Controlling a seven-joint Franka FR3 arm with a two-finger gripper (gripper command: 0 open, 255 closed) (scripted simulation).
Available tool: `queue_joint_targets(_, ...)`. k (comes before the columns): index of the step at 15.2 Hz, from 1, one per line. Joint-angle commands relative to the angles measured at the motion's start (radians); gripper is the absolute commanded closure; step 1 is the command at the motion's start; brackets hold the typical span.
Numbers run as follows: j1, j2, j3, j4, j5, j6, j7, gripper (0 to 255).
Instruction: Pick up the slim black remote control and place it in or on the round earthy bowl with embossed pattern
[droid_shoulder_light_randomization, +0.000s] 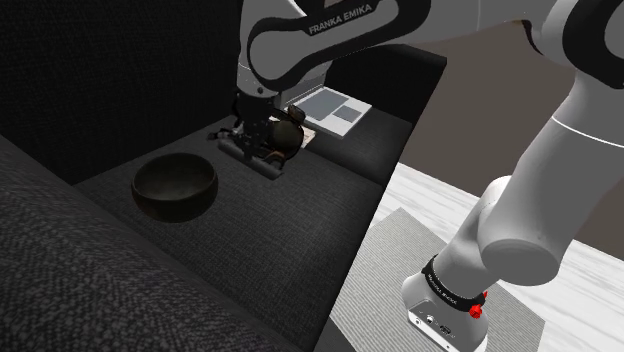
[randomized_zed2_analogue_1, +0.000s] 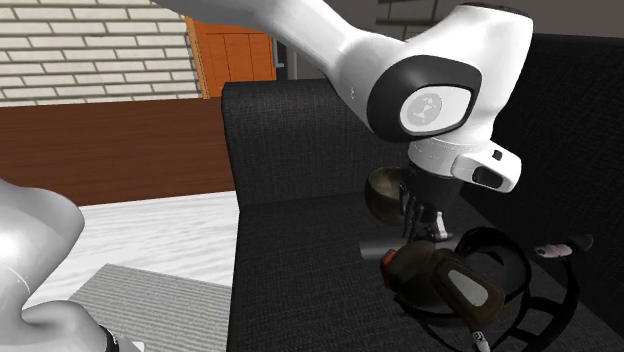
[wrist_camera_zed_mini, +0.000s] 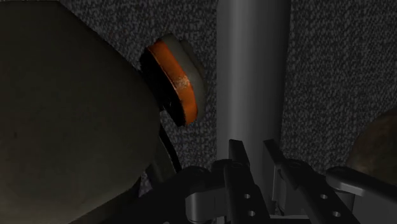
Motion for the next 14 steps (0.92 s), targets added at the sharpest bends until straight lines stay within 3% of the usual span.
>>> queue_joint_targets(1,-0.001,-0.010,0.000,0.015,0.001,-0.025,0.001,255)
queue_joint_targets(14,-0.003,-0.064,-0.002,0.128,0.005,-0.192,0.005,255)
